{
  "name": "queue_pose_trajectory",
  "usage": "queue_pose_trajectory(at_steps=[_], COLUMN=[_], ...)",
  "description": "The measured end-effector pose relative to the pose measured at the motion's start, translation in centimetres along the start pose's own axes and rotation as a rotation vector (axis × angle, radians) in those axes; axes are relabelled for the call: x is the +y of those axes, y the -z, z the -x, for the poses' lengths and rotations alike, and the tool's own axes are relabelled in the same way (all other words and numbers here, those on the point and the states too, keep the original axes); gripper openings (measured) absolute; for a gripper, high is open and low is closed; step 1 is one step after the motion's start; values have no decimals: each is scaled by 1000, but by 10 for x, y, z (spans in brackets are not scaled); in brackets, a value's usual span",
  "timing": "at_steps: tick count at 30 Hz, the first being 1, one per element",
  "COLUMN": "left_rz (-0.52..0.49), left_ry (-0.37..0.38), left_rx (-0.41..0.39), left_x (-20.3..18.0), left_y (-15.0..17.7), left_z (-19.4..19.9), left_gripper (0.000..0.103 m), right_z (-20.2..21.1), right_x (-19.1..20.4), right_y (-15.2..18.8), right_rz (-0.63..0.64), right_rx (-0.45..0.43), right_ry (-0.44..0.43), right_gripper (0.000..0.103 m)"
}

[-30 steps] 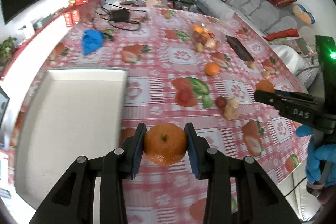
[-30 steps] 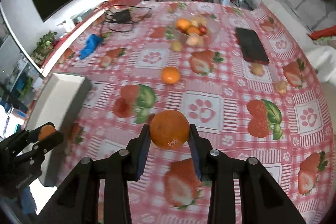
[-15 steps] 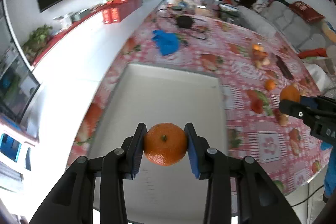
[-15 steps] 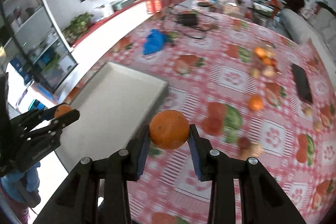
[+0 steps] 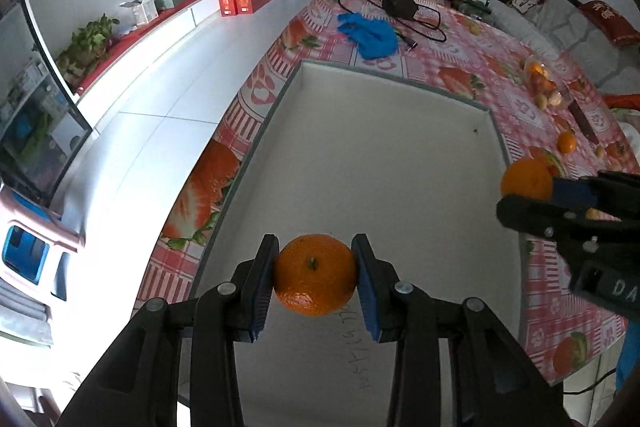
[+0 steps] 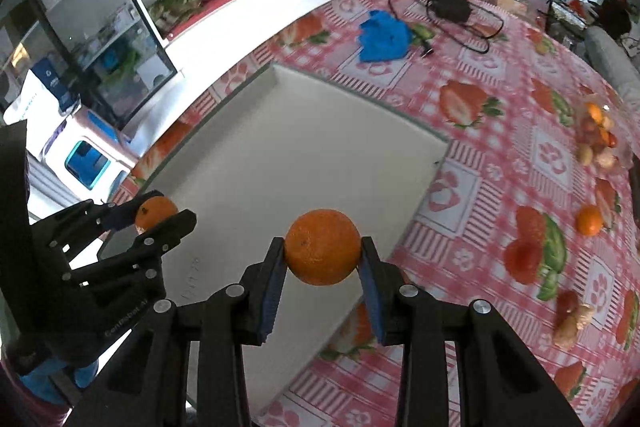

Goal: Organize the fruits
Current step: 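Carry both oranges over the white tray and open both tools to release, then move both open tools back over the scattered fruits on the tablecloth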

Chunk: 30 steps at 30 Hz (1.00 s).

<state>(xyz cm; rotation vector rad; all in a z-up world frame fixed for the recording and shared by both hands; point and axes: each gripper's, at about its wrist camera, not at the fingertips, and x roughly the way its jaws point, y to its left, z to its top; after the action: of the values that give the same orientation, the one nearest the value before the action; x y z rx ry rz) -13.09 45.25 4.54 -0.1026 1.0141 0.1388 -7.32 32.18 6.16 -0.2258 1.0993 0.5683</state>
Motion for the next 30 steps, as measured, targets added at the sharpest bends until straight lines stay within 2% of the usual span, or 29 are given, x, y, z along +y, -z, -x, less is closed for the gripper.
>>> queue_pose_trajectory(at_steps=[6, 26, 27, 28, 29, 30], left_rz=[-5, -29, -30, -33, -37, -40], left_ry=[-1, -19, -22, -27, -35, -44], left_rx=[14, 42, 40, 37, 36, 31], left_x=[-1, -10, -10, -11, -12, -12], left_y=[3, 8, 8, 8, 8, 8], left_z=[-10, -24, -23, -23, -23, -22], left_gripper=[41, 42, 42, 44, 51, 56], right_z=[-15, -36, -36, -35, -33, -31], right_x=[4, 6, 6, 5, 5, 5], right_y=[0, 7, 7, 7, 7, 7], right_rz=[11, 30, 29, 28, 29, 29], right_rx=[36, 75, 76, 74, 66, 59], right_ry=[6, 12, 7, 4, 2, 3], right_gripper=[37, 37, 38, 46, 53, 54])
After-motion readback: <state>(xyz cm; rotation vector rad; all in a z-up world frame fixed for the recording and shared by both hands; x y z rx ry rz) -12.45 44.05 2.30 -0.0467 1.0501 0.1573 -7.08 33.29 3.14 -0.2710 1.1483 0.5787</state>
